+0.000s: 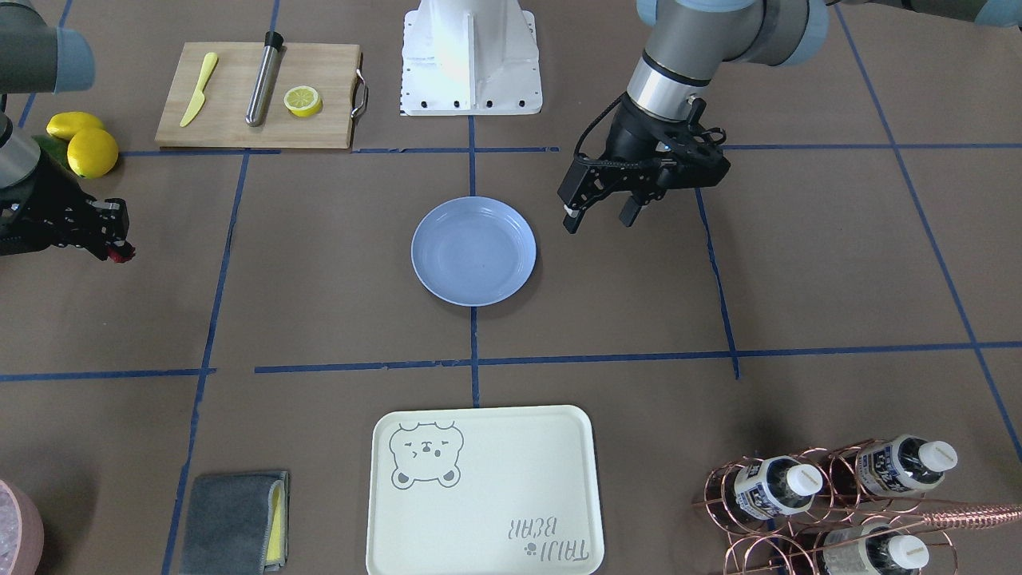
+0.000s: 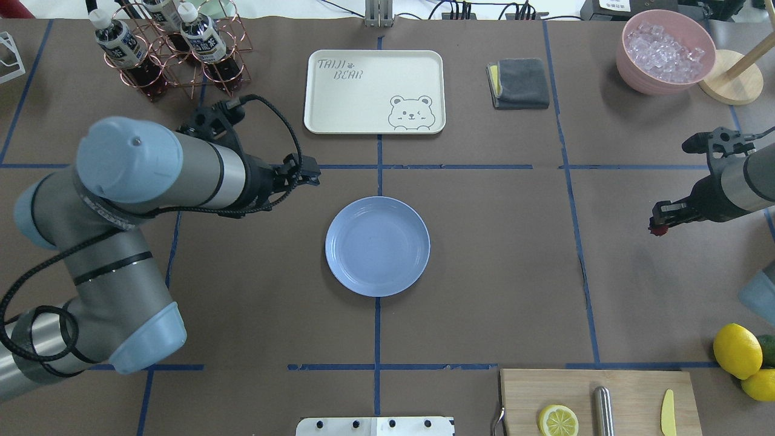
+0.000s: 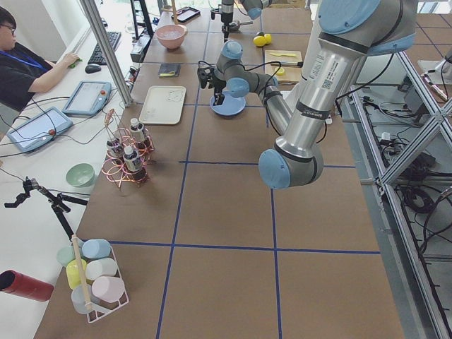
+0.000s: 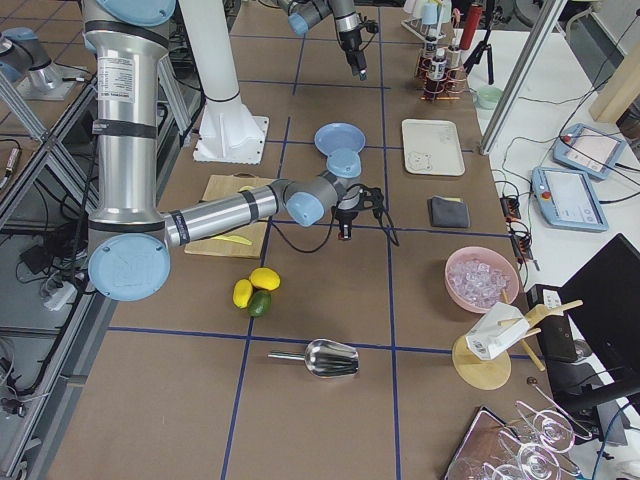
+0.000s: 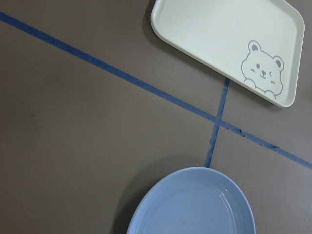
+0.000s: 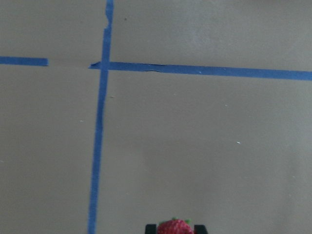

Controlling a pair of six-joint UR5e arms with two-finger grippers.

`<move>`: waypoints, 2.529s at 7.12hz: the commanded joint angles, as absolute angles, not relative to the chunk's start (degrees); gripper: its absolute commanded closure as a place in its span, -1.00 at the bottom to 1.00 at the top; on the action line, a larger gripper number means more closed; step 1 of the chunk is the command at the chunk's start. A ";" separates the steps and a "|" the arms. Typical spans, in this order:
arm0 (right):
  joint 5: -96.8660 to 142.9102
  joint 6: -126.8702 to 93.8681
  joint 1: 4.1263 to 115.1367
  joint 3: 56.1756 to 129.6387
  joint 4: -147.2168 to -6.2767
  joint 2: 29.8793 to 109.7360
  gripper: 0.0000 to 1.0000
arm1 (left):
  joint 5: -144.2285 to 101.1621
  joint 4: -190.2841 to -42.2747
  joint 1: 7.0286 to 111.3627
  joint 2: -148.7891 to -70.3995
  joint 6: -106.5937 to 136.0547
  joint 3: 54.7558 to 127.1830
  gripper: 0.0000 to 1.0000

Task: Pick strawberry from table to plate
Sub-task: 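Carry the strawberry with the right gripper over the blue plate while the left arm withdraws, then lower the strawberry onto the plate and open the right gripper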

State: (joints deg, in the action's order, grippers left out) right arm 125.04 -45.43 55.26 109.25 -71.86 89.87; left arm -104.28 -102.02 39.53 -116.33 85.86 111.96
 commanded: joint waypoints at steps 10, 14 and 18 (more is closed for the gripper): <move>105.31 -74.16 27.17 88.73 -84.17 45.35 1.00 | -118.21 -97.47 74.79 -98.00 13.80 102.57 -1.00; 103.81 -74.27 25.66 85.45 -83.06 44.74 1.00 | -118.21 -97.47 74.79 -98.00 13.80 102.48 -1.00; 103.80 -76.45 25.66 85.34 -82.88 44.65 -0.54 | -118.21 -97.56 74.79 -98.35 13.89 102.04 -1.00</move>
State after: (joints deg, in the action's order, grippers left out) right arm 103.78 -74.97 25.67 85.38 -82.98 44.69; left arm -118.21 -97.55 74.79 -98.30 13.82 102.11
